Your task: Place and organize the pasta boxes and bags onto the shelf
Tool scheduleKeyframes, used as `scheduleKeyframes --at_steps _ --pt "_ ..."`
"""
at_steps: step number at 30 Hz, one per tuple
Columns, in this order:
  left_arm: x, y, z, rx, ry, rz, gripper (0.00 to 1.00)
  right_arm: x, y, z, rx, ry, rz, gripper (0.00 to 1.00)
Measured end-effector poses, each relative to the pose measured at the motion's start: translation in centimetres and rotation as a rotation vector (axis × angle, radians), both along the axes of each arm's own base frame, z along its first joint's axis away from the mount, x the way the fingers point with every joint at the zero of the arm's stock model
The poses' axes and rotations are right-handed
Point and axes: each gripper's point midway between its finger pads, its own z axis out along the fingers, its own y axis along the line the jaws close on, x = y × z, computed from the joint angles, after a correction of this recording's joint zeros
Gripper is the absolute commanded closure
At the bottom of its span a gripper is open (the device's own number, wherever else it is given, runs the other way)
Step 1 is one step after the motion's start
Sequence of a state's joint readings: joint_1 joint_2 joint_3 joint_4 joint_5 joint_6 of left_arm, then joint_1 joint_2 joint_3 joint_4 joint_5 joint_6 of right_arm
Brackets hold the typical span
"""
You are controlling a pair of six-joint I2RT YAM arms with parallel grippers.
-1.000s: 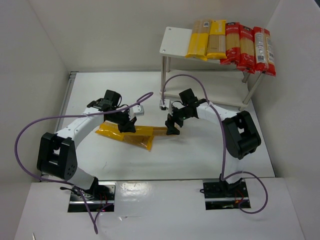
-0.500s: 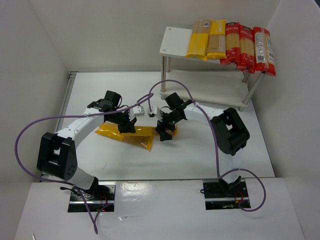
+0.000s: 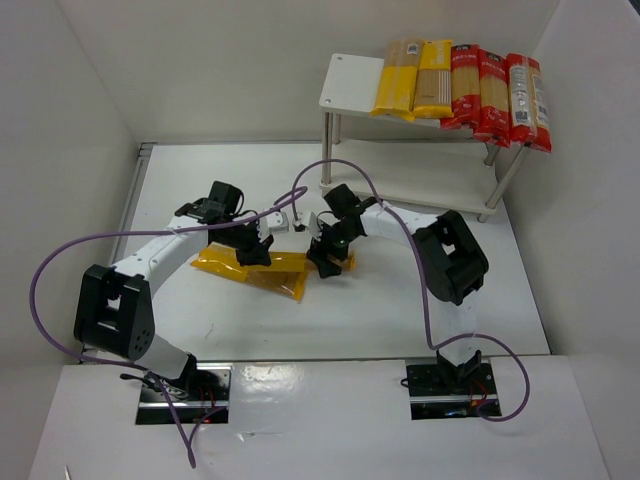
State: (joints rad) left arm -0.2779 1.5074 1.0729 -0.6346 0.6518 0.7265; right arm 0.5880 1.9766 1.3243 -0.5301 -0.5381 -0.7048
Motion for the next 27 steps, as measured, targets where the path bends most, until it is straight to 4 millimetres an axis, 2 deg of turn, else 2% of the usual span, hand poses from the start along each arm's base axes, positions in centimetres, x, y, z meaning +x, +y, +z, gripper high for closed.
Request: scheduleKeyframes --at_steps 1,2,3,5,8,12,13,14,16,17,18,19,23,27 --pt "0.0 0.0 0.0 0.0 0.0 0.0 1.0 0.2 0.1 -0.1 -0.003 -0.003 -0.001 0.59" --pt "0.0 0.0 0.0 0.001 -0.001 0.0 1.0 0.3 0.3 -0.1 -0.002 0.003 0.001 0.86" --pt "0.4 0.1 0.0 0.007 -0.019 0.003 1.0 0.3 0.6 -0.2 0.0 -0.002 0.024 1.0" --pt "2.1 0.7 0.1 0.033 -0.088 0.029 1.0 -0.5 1.3 -0.4 -0.005 0.016 0.051 1.0" --pt "1.0 1.3 -0.6 0.057 -0.032 0.038 1.0 -0.8 1.9 -0.5 -0.039 0.0 0.047 1.0" --pt "0.7 1.5 -0.8 0.065 -0.018 0.043 1.0 -0.9 2.0 -0.4 -0.06 -0.017 0.041 1.0" --pt "0.7 1.5 -0.8 0.065 -0.018 0.046 0.81 -1.0 2.0 -0.4 -0.06 -0.013 0.036 1.0" --pt "0.7 1.5 -0.6 0.063 -0.02 0.05 0.54 -1.1 2.0 -0.3 -0.058 -0.006 0.03 1.0" --pt "0.7 1.4 0.0 0.051 -0.026 0.07 0.37 -1.7 1.9 0.0 -0.054 0.015 0.016 1.0" --pt "0.9 1.4 0.7 0.04 -0.042 0.085 0.16 -2.1 1.8 0.1 -0.059 0.031 0.004 1.0" --pt "1.1 1.4 1.5 0.028 -0.067 0.092 0.03 -2.4 1.8 0.3 -0.061 0.047 -0.011 1.0" --pt "1.2 1.5 2.4 0.011 -0.088 0.112 0.0 -2.6 1.7 0.6 -0.064 0.057 -0.027 1.0" --pt "2.7 3.1 7.2 -0.052 -0.207 0.275 0.0 -3.8 1.4 1.7 -0.069 0.118 -0.072 1.0" --pt "3.4 6.2 12.7 -0.092 -0.358 0.487 0.0 -4.6 1.3 3.2 -0.049 0.152 -0.116 1.0"
